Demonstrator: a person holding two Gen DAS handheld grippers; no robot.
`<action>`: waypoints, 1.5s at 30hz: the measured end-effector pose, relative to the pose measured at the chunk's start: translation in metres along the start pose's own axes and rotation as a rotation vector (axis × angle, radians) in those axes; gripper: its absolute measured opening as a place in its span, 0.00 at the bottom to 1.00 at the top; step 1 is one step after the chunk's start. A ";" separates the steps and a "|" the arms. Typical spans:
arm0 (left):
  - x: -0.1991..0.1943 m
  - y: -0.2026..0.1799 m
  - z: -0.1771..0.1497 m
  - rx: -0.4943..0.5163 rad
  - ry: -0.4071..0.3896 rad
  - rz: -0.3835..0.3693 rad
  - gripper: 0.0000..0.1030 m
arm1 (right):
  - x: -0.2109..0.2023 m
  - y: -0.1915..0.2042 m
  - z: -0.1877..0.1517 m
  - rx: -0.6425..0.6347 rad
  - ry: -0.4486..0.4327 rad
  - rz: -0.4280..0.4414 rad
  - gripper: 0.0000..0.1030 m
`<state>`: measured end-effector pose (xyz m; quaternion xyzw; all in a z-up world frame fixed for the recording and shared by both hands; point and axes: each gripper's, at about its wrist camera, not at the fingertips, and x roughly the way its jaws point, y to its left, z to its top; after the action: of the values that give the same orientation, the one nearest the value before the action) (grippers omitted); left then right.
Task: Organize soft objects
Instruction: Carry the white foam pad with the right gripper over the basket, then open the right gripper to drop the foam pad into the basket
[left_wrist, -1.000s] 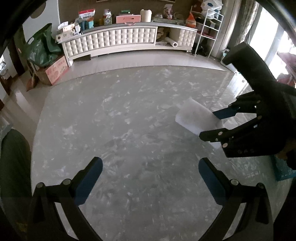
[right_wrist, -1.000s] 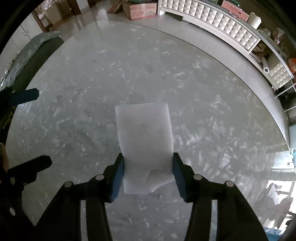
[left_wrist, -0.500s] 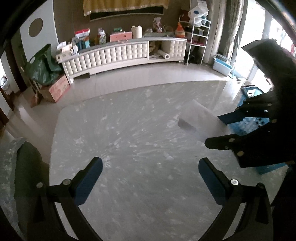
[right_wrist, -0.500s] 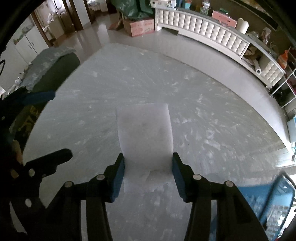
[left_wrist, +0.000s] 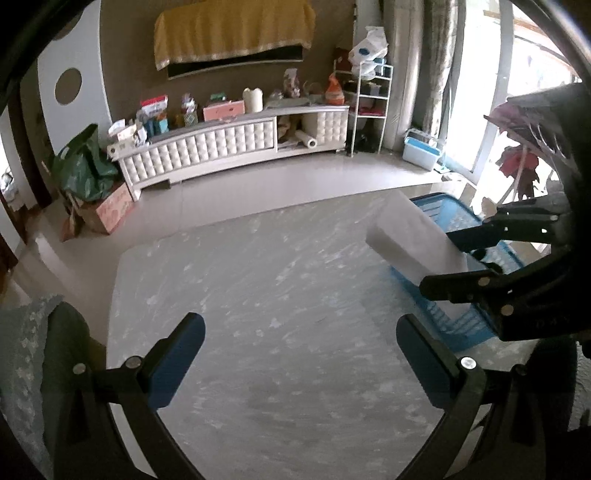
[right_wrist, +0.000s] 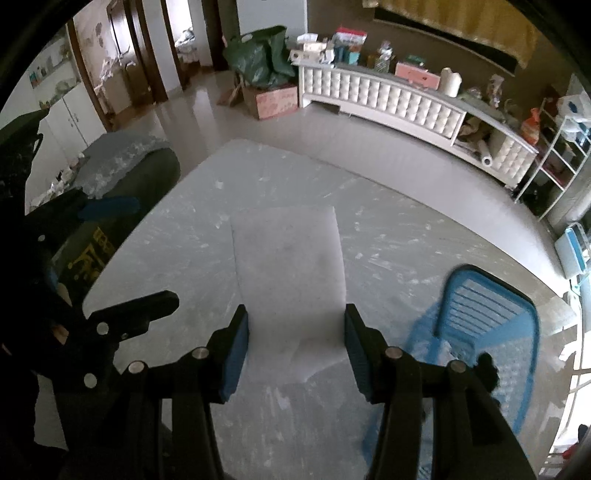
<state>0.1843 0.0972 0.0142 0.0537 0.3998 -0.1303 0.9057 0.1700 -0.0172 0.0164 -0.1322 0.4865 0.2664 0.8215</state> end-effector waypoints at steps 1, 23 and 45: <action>-0.003 -0.004 0.001 0.004 -0.005 0.000 1.00 | -0.004 -0.004 -0.002 0.007 -0.008 -0.003 0.46; 0.001 -0.124 0.034 0.084 -0.009 -0.107 1.00 | -0.049 -0.074 -0.047 0.207 -0.097 -0.098 0.47; 0.089 -0.173 0.044 0.140 0.081 -0.162 1.00 | -0.005 -0.115 -0.070 0.312 0.001 -0.083 0.48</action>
<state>0.2248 -0.0946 -0.0211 0.0898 0.4291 -0.2283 0.8693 0.1821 -0.1467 -0.0187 -0.0231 0.5167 0.1534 0.8420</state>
